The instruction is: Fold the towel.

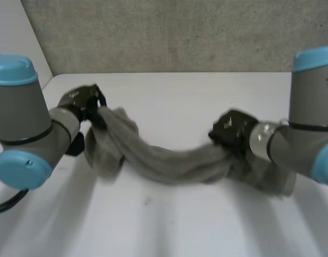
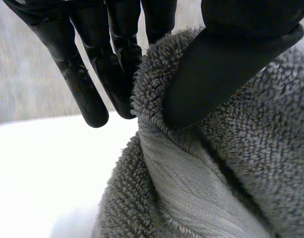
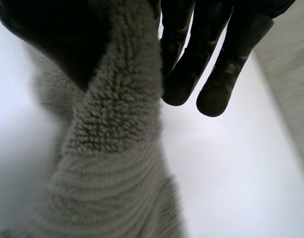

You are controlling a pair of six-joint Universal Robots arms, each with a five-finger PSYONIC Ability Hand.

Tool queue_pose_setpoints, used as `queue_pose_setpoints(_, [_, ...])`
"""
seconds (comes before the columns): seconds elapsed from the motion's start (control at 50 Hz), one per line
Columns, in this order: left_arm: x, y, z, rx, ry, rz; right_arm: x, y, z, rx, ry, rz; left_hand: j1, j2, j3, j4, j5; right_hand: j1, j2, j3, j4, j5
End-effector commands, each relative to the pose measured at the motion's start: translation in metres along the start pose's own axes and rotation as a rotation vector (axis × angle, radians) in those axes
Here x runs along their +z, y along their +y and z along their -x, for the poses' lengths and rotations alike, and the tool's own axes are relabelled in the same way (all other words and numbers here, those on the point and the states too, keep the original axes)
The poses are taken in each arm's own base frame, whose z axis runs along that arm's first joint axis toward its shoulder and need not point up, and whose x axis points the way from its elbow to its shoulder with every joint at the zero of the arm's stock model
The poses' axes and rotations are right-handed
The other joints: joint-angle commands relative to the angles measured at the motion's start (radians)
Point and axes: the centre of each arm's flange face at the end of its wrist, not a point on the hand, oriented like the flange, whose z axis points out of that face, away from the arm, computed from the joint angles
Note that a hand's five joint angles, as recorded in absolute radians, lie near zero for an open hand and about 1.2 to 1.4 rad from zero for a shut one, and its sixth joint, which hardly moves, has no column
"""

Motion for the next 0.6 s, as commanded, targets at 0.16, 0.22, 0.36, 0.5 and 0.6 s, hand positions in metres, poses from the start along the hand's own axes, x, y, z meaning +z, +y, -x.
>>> queue_pose_setpoints(0.16, [0.018, -0.14, -0.026, 0.013, 0.105, -0.643, 0.007, -0.095, -0.129, -0.039, 0.673, -0.551, 0.216, 0.18, 0.179, 0.178, 0.205, 0.085, 0.07, 0.067, 0.057, 0.077])
queue_pose_setpoints(0.22, [0.015, -0.154, -0.024, 0.01, 0.109, -0.727, 0.006, -0.095, -0.122, -0.04, 0.669, -0.558, 0.216, 0.18, 0.179, 0.178, 0.205, 0.085, 0.07, 0.067, 0.057, 0.077])
queue_pose_setpoints(0.36, [0.028, -0.093, -0.016, 0.045, 0.131, -0.539, 0.026, -0.057, -0.071, 0.006, 0.434, -0.377, 0.216, 0.18, 0.179, 0.178, 0.205, 0.085, 0.07, 0.067, 0.057, 0.077])
queue_pose_setpoints(0.5, [0.039, -0.011, 0.003, 0.154, 0.091, -0.304, 0.055, -0.011, -0.022, -0.019, 0.247, -0.195, 0.216, 0.18, 0.179, 0.178, 0.205, 0.085, 0.07, 0.067, 0.057, 0.077])
queue_pose_setpoints(0.6, [0.036, 0.038, 0.014, 0.299, 0.06, -0.164, 0.076, 0.024, 0.014, -0.071, 0.125, -0.092, 0.216, 0.18, 0.179, 0.178, 0.205, 0.085, 0.07, 0.067, 0.057, 0.077])
